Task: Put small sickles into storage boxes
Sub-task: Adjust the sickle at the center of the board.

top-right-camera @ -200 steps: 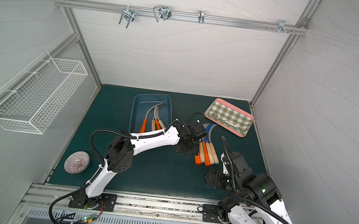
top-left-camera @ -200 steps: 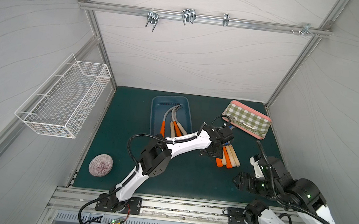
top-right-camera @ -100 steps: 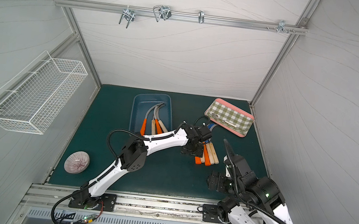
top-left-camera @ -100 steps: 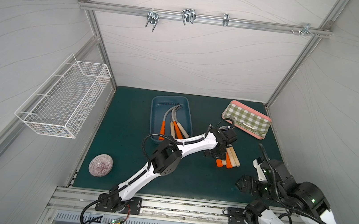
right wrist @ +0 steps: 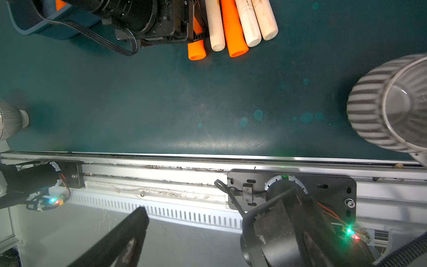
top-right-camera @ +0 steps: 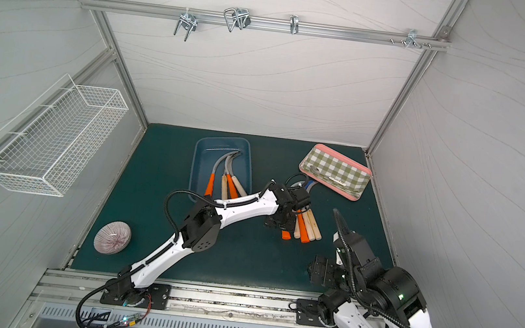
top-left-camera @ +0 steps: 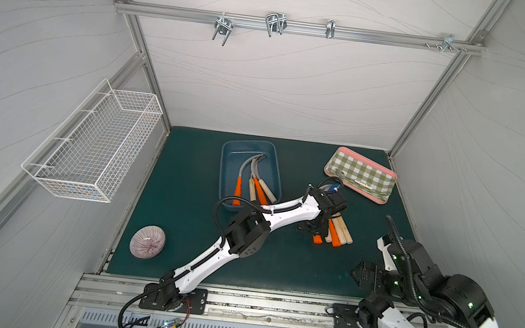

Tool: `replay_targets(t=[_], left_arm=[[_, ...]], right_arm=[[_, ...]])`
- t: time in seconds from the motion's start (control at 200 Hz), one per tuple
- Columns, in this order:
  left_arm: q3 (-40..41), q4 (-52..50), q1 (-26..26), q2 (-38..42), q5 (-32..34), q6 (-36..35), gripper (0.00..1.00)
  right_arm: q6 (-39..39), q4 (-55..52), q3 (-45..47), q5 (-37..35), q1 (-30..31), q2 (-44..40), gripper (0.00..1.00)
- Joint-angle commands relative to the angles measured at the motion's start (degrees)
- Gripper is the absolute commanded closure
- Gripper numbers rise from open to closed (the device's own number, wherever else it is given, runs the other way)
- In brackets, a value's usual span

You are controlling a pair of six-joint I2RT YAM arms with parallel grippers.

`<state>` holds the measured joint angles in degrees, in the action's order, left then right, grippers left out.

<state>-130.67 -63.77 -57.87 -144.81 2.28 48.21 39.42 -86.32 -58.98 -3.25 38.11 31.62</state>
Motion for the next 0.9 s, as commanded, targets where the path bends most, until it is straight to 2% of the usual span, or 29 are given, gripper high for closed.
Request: replay_targets(t=[0.0,0.25,0.31,0.4,0.435,0.53,0.875,0.895], left_arm=[[-1.09,-3.29,-0.05,-3.08,1.83,-0.19,0.34],[1.56,-2.57,0.04,-2.93,2.28,-0.70,0.62],[2.35,-2.40,0.03,-2.52,2.38,-0.78,0.71],[3.68,-1.74,0.03,-1.81,2.61,-1.02,0.91],[4.07,-1.64,0.03,-1.55,2.66,-1.15,0.96],[4.70,-1.87,0.03,-0.83,3.18,-1.24,1.00],[8.41,-0.94,0.21,3.28,4.31,-1.40,1.00],[8.64,-0.97,0.28,3.28,4.23,-1.43,0.97]], right_arm=[[0.15,-2.88,-0.96,-1.20,-0.33,-0.64,0.01],[-0.34,-2.88,-0.96,-1.46,-0.33,-0.56,0.01],[-0.52,-2.80,-0.96,-1.67,-0.35,-0.67,0.01],[-0.89,-2.62,-0.96,-1.76,-0.32,-0.55,0.01],[-0.92,-2.51,-0.96,-1.89,-0.34,-0.44,0.01],[-1.25,-2.18,-0.87,-1.80,-0.34,-0.27,0.01],[-2.01,0.01,-0.17,-1.08,-0.32,0.91,0.01],[-1.98,0.14,-0.15,-1.05,-0.34,0.93,0.01]])
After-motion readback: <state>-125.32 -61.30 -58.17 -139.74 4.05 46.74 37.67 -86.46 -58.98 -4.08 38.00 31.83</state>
